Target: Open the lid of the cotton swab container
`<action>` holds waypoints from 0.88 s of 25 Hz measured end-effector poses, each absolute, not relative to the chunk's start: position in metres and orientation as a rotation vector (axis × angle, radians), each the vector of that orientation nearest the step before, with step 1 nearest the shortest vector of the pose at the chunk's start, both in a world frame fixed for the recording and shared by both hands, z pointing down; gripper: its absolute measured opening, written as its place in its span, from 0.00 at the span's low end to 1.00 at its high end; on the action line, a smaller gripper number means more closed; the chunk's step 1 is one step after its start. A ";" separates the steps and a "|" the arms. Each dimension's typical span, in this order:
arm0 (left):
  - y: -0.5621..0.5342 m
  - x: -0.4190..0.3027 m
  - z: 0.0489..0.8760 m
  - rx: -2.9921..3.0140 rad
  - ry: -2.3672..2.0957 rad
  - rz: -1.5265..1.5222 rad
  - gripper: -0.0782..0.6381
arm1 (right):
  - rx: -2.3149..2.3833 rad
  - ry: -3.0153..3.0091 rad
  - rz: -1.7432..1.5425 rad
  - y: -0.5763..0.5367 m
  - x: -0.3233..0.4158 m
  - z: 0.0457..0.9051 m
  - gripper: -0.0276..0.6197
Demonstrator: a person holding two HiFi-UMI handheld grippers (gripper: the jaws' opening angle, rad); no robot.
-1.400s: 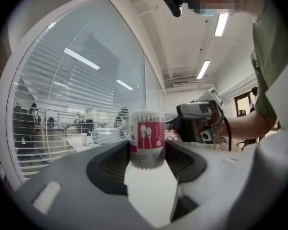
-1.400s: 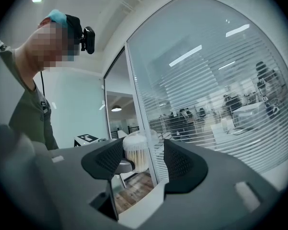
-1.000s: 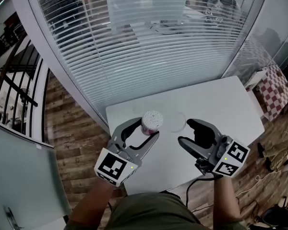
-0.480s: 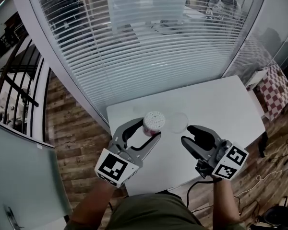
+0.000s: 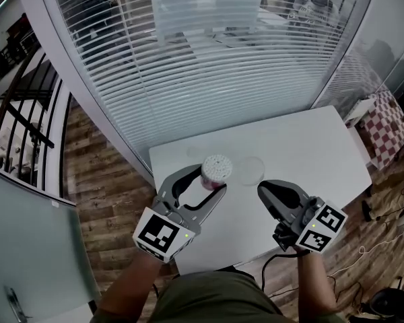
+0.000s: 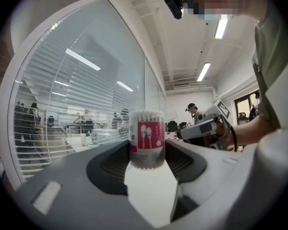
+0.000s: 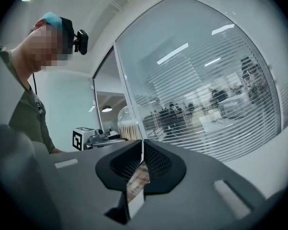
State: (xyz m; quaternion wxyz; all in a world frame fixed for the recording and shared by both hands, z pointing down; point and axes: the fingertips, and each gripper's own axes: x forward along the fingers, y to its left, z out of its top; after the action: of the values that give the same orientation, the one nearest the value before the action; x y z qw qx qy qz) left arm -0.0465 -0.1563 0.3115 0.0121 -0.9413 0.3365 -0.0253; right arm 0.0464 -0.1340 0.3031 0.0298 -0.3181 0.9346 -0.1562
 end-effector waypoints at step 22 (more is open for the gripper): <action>-0.154 -0.045 0.322 -2.950 1.047 -0.079 0.44 | -0.968 2.935 -0.506 -0.133 0.037 0.313 0.06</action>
State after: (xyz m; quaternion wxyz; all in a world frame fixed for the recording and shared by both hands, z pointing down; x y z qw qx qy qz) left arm -0.0453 -0.1542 0.3218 0.0053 -0.9421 0.3344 -0.0253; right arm 0.0375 -0.1329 0.3128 0.0048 -0.3092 0.9372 -0.1614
